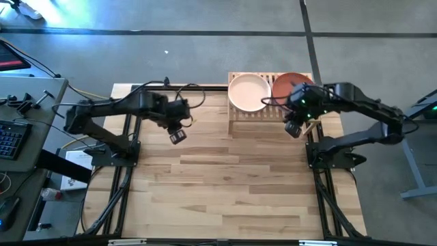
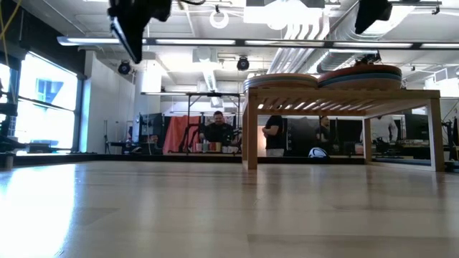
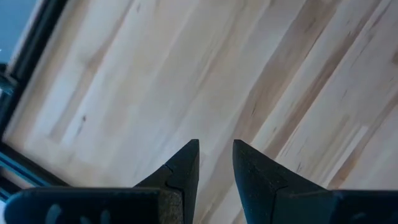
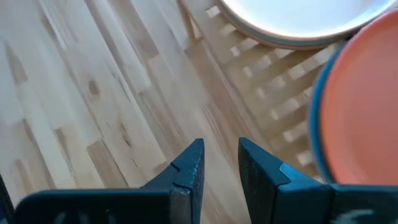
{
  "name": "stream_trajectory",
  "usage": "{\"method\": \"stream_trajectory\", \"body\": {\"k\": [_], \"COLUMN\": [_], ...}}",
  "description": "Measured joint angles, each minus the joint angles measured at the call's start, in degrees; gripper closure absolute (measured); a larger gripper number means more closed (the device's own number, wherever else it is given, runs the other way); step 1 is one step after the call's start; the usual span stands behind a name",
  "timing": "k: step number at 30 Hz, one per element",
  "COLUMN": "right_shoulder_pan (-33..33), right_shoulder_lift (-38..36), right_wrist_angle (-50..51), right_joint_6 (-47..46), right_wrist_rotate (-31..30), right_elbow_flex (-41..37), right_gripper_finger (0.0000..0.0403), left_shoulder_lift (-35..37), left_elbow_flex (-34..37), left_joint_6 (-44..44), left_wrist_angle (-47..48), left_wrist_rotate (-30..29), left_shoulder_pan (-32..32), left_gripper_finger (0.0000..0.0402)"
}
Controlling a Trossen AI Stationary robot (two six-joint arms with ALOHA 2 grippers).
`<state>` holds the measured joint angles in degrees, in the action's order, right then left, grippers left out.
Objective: Place and stack plates onto a shelf
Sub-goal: Return to Home Position
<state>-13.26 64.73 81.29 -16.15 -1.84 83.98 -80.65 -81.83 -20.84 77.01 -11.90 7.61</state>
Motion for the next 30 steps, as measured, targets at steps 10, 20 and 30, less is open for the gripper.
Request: {"method": "stream_trajectory", "body": {"k": [10,20,30], "right_shoulder_pan": [0.94,0.94,0.94], "right_shoulder_lift": [-17.61,-30.67,-42.66], "right_wrist_angle": [-17.78,-28.54,-35.7], "right_joint_6": [-6.49,-7.96,-12.15], "right_wrist_rotate": [-0.89,0.99,2.38], "right_elbow_flex": [-23.31,-36.22,-44.6], "right_gripper_finger": [0.0328,0.0328,0.0328], "left_shoulder_lift": [17.94,34.3,45.04], "left_elbow_flex": [21.2,41.08,58.9], "left_joint_6": [-6.48,-2.58,-3.56], "left_wrist_angle": [-17.2,-42.89,-61.93], "left_wrist_rotate": [-0.5,-0.89,-0.68], "left_shoulder_pan": [-1.49,-1.85,-1.83], "left_gripper_finger": [0.0314,0.0314,0.0314]}}
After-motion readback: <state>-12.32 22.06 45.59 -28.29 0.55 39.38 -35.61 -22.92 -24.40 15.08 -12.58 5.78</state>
